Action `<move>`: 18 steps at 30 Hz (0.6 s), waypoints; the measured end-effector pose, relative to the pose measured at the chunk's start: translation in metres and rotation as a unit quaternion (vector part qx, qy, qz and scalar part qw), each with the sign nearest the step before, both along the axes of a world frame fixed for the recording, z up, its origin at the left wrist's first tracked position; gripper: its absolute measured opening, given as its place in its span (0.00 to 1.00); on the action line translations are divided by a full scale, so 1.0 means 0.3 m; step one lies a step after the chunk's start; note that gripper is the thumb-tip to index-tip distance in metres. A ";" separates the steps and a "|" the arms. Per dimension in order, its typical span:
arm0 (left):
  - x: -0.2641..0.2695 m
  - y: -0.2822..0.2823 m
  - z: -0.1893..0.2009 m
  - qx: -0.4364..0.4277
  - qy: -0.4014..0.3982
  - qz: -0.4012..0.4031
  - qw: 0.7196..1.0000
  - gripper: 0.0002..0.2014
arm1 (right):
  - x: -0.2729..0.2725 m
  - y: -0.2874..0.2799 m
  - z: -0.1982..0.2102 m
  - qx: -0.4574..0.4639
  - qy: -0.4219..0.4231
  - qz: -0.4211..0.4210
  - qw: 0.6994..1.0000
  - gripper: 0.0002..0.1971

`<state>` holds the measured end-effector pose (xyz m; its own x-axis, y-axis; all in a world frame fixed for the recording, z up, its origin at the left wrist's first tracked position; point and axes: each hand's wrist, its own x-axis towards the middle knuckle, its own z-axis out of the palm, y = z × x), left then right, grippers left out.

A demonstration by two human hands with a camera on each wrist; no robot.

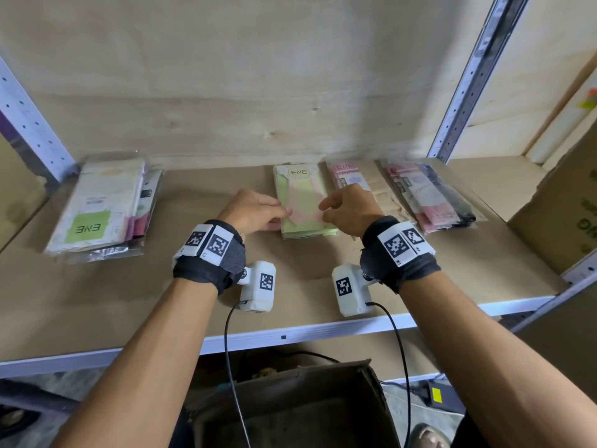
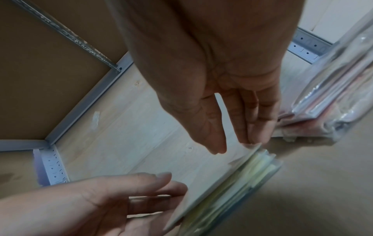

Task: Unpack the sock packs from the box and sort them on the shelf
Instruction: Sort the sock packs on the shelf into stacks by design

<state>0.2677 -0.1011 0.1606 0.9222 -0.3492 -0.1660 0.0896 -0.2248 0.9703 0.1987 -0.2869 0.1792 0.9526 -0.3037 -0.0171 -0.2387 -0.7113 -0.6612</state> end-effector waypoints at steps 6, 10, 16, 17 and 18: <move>-0.003 -0.005 0.002 0.005 0.009 -0.001 1.000 0.16 | -0.002 0.005 -0.001 -0.016 0.007 0.010 1.000 0.14; -0.002 -0.005 0.001 0.006 0.015 0.001 1.000 0.18 | -0.006 0.007 -0.005 -0.021 0.008 0.019 1.000 0.14; -0.004 -0.003 -0.002 0.002 0.028 0.002 1.000 0.19 | -0.009 0.009 -0.005 -0.034 0.007 0.023 0.999 0.14; -0.005 -0.002 -0.002 0.000 0.029 0.003 1.000 0.18 | -0.010 0.009 -0.005 -0.036 0.007 0.024 0.999 0.14; -0.006 0.000 -0.002 -0.003 0.030 0.005 1.000 0.18 | -0.011 0.009 -0.004 -0.036 0.005 0.025 0.999 0.14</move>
<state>0.2660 -0.1012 0.1600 0.9138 -0.3420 -0.2190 0.1496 -0.2177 0.9645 0.1954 -0.2843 0.1779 0.9663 -0.2575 -0.0061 -0.2085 -0.7679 -0.6057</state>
